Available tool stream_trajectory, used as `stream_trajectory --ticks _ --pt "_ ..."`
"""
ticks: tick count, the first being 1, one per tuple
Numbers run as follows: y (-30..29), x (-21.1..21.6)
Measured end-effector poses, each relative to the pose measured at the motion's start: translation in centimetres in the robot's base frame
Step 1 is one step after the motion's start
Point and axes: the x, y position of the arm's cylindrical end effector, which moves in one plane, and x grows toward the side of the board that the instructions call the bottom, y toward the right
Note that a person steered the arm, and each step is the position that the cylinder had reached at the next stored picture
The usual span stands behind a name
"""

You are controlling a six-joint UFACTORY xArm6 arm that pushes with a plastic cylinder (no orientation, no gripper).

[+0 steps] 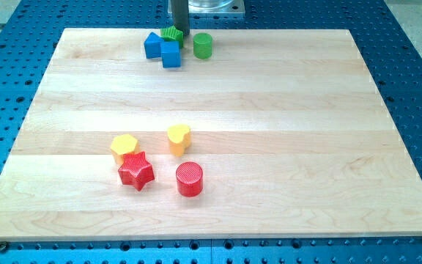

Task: Separate the group of blue and green blocks

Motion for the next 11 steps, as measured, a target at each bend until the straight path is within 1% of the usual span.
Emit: stream_trajectory --ticks 2,3,4,5,6,7,8,9,10,11 --pt "-5.7 -0.1" --pt "-7.3 0.2" --pt "-7.5 0.9" --pt "-7.4 3.7" --pt "-5.8 8.3" --pt "-3.8 9.5" --pt "-8.7 4.9" --pt "-5.6 4.7" --pt "-3.4 7.9" --pt "-0.1 14.3"
